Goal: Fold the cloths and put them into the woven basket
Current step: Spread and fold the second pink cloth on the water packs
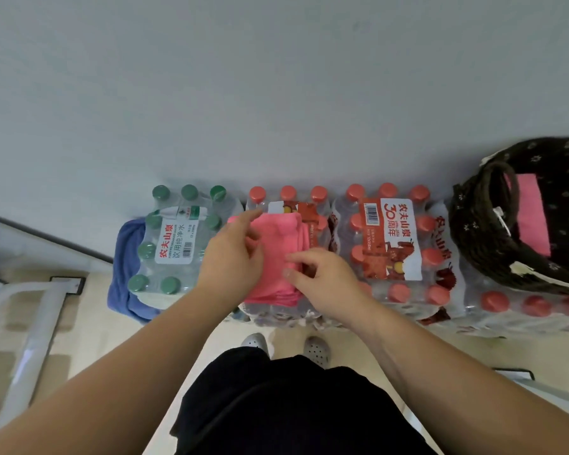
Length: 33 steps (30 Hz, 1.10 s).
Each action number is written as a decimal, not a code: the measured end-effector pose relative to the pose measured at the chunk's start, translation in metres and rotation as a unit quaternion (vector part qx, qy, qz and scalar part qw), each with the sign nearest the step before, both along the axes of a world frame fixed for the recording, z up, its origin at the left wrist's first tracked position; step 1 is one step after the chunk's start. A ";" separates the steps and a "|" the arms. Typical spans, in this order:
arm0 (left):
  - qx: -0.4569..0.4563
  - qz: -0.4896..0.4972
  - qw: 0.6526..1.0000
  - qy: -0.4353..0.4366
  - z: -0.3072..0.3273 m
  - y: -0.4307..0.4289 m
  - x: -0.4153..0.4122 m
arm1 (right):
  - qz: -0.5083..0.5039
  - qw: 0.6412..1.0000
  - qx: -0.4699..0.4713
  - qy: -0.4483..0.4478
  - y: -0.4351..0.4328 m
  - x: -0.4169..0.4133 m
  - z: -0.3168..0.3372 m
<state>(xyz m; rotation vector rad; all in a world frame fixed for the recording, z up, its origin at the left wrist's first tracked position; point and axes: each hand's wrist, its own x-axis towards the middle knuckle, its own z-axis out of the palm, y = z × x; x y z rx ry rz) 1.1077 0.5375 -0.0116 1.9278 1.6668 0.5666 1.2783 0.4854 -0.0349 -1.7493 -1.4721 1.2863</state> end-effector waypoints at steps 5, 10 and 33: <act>0.072 -0.134 0.969 0.196 -0.016 -0.007 -0.005 | 0.026 1.000 0.014 0.009 -0.002 0.008 0.003; 0.000 -0.211 0.927 0.311 -0.034 -0.013 0.014 | 0.059 0.993 0.059 -0.082 0.005 0.029 0.006; 0.020 0.010 0.994 0.111 -0.024 -0.019 -0.026 | 0.252 0.886 0.176 -0.348 0.064 0.012 -0.001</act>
